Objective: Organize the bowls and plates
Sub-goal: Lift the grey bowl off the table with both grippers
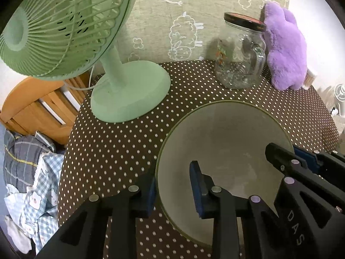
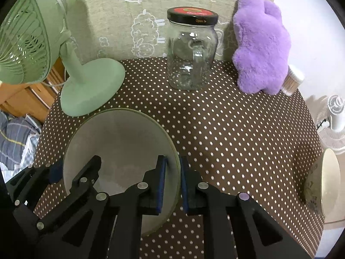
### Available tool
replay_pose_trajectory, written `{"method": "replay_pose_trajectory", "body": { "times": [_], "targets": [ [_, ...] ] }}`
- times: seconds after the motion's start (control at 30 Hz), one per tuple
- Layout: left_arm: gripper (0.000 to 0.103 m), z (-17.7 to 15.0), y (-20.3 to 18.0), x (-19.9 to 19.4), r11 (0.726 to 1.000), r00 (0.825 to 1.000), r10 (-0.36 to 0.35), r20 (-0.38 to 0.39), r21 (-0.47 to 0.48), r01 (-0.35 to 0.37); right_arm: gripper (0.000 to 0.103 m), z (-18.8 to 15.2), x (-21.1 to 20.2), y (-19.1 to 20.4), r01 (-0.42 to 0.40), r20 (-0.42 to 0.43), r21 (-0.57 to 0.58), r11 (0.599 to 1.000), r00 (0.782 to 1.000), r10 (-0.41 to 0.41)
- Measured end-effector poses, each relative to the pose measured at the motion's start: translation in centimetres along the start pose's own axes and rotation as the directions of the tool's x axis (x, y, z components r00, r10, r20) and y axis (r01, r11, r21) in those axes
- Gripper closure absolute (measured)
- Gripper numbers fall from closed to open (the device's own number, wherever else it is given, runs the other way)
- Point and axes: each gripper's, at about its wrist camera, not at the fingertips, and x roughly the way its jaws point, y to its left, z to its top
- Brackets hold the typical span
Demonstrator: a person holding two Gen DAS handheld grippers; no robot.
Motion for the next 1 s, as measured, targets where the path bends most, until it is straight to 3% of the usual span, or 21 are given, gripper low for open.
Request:
{"method": "replay_pose_trajectory", "body": {
  "times": [0.33,1.0],
  "targets": [
    [0.076,-1.8,-1.0,-1.3,1.0,1.0,-0.011,-0.028,0.01,0.012,0.087,-2.0,-1.5,-0.7,0.01,-0.025,0.009,1.0,1.0,-0.01],
    [0.077,-1.9,-1.3,-8.0,1.0,1.0,-0.001,0.01,0.0,0.001,0.087,-3.2,-7.6,-1.3,-0.002,0.012,0.024,1.0,1.0,0.002]
  ]
}}
